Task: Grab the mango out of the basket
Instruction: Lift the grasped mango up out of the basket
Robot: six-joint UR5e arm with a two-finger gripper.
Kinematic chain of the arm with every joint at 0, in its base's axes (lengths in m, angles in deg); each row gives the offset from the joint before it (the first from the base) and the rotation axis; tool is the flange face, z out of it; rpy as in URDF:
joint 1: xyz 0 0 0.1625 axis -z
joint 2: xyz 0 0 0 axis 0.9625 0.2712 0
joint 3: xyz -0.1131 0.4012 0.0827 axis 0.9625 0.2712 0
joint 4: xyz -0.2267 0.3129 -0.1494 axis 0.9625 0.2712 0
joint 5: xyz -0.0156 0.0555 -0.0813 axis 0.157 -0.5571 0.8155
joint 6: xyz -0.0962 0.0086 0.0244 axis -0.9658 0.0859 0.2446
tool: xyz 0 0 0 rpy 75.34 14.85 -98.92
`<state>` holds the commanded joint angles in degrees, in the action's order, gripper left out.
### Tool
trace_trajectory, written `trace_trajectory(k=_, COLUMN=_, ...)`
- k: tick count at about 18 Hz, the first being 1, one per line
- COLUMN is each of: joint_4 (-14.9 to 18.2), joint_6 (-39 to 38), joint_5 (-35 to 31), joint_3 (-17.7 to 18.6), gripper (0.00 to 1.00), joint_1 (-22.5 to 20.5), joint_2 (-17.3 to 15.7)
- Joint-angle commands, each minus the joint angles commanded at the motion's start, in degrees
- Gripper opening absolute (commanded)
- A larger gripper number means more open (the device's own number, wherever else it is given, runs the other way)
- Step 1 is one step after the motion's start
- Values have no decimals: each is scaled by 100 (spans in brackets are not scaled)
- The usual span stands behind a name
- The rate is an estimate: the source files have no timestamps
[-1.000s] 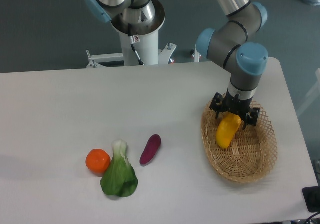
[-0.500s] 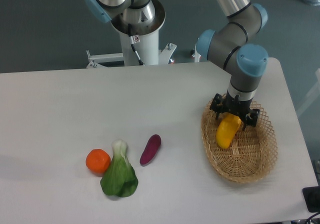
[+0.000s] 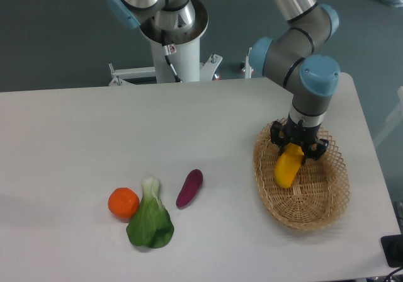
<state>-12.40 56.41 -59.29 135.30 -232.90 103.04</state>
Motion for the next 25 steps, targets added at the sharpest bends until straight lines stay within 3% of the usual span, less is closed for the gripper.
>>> trace_trajectory(k=6, joint_4=61, joint_6=-96, joint_5=79, joint_3=-246, gripper=58, joint_1=0, joint_2=-289)
trace_trajectory(k=9, joint_4=97, joint_6=-324, joint_5=438, joint_3=-500, gripper=58, joint_1=9, joint_2=-404)
trace_trajectory(k=16, joint_4=114, joint_6=-1141, joint_5=1099, joint_3=-528, gripper=59, joint_1=9, joint_2=-1062)
trace_trajectory(k=18, joint_4=324, joint_6=-1283, joint_5=1151, joint_3=-510, gripper=59, joint_1=-35, joint_2=-1238)
trace_trajectory(k=25, joint_4=334, joint_6=-1379, joint_5=1195, joint_3=-528, gripper=58, joint_1=-35, joint_2=-1283)
